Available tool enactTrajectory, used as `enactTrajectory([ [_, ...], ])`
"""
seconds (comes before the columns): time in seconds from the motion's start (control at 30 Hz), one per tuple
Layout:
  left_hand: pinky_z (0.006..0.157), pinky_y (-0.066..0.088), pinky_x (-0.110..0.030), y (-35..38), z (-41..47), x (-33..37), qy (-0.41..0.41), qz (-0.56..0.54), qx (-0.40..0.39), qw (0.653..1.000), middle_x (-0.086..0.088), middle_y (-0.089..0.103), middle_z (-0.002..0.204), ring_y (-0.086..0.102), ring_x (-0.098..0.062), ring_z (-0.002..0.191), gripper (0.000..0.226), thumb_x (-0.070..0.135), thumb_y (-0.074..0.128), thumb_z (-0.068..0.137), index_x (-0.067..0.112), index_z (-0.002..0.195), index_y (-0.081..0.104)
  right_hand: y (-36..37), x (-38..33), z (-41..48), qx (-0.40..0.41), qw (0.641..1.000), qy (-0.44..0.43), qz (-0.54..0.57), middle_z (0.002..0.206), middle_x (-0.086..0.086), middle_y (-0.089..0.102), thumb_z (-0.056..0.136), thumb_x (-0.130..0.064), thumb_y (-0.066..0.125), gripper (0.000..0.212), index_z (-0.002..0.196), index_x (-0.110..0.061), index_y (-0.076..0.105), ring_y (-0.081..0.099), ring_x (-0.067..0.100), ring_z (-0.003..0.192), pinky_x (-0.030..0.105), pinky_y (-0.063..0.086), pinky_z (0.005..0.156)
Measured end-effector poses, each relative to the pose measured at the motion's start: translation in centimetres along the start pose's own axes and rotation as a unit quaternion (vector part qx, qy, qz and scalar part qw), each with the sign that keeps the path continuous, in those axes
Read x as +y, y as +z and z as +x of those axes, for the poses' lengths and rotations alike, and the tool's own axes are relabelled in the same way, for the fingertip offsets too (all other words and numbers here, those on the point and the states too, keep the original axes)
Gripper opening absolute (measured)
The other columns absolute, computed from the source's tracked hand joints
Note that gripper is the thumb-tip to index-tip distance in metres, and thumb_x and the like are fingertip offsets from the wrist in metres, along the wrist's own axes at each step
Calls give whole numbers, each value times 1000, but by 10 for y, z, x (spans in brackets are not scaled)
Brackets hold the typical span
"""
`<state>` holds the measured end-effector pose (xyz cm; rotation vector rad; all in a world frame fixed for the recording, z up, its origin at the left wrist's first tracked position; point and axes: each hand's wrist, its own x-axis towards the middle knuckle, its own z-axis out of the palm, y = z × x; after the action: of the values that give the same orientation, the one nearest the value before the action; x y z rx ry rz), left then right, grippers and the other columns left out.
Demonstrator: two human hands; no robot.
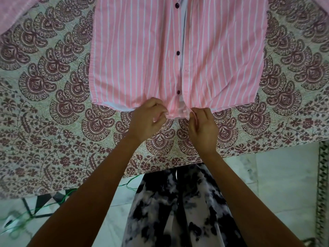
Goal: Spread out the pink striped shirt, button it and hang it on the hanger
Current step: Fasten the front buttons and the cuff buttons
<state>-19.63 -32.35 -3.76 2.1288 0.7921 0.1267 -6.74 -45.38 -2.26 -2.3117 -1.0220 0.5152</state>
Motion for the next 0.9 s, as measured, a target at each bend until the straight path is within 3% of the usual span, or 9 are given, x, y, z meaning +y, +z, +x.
enactTrajectory([
  [0.13, 72, 45, -23, -17, -9, 6, 7, -40, 8, 999, -6, 66, 92, 55, -9, 80, 20, 20, 54, 76, 6, 79, 67, -8, -7, 5, 34, 998, -28, -34, 89, 11, 59, 86, -13, 51, 22, 103, -9, 65, 51, 18, 49, 21, 37, 41],
  [0.23, 76, 46, -28, -15, -18, 4, 32, 8, -94, 995, -4, 68, 89, 59, -14, 79, 25, 26, 50, 75, 7, 74, 67, -5, -3, 0, -54, 988, -91, -112, 92, 10, 60, 78, -11, 61, 31, 108, -11, 64, 54, 18, 51, 17, 35, 45],
  [0.3, 76, 50, -35, -10, -22, -1, 1, 49, -137, 989, -3, 68, 95, 62, -20, 85, 31, 30, 45, 76, 9, 79, 67, 2, 3, -5, -133, 980, -77, -127, 98, 14, 59, 72, -6, 65, 44, 116, -7, 60, 60, 26, 59, 24, 43, 47],
  [0.4, 75, 52, -37, -1, -20, -3, -38, 102, -151, 983, -4, 67, 99, 62, -24, 88, 34, 30, 42, 78, 13, 88, 70, 8, 11, -7, -176, 975, -47, -128, 106, 18, 57, 74, -4, 63, 49, 122, -4, 54, 61, 34, 67, 34, 50, 50],
  [0.57, 71, 45, -32, 7, -7, 10, -47, 153, -227, 961, -6, 60, 93, 56, -27, 91, 19, 16, 51, 84, 13, 94, 67, 12, 20, -7, -183, 977, -47, -98, 112, 14, 58, 84, -17, 59, 38, 122, -9, 55, 63, 33, 77, 37, 52, 57],
  [0.77, 71, 43, -33, 5, 6, 18, -61, 252, -311, 915, -8, 57, 102, 57, -28, 96, 22, 18, 47, 88, 17, 97, 67, 15, 25, 3, -140, 982, -62, -112, 105, 8, 65, 84, -27, 59, 31, 111, -13, 62, 63, 29, 85, 34, 51, 65],
  [0.83, 75, 46, -35, 5, 7, 19, -95, 215, -307, 922, -6, 61, 102, 58, -27, 95, 22, 20, 48, 88, 21, 96, 69, 19, 24, 8, -131, 981, -64, -130, 102, 11, 64, 82, -24, 60, 29, 108, -11, 62, 61, 31, 84, 36, 51, 64],
  [0.9, 76, 50, -37, 5, 10, 21, -117, 150, -228, 955, -8, 66, 96, 61, -29, 89, 21, 19, 50, 87, 19, 93, 70, 22, 20, 15, -125, 980, -67, -136, 99, 14, 61, 79, -17, 62, 28, 106, -9, 60, 60, 32, 82, 36, 50, 60],
])
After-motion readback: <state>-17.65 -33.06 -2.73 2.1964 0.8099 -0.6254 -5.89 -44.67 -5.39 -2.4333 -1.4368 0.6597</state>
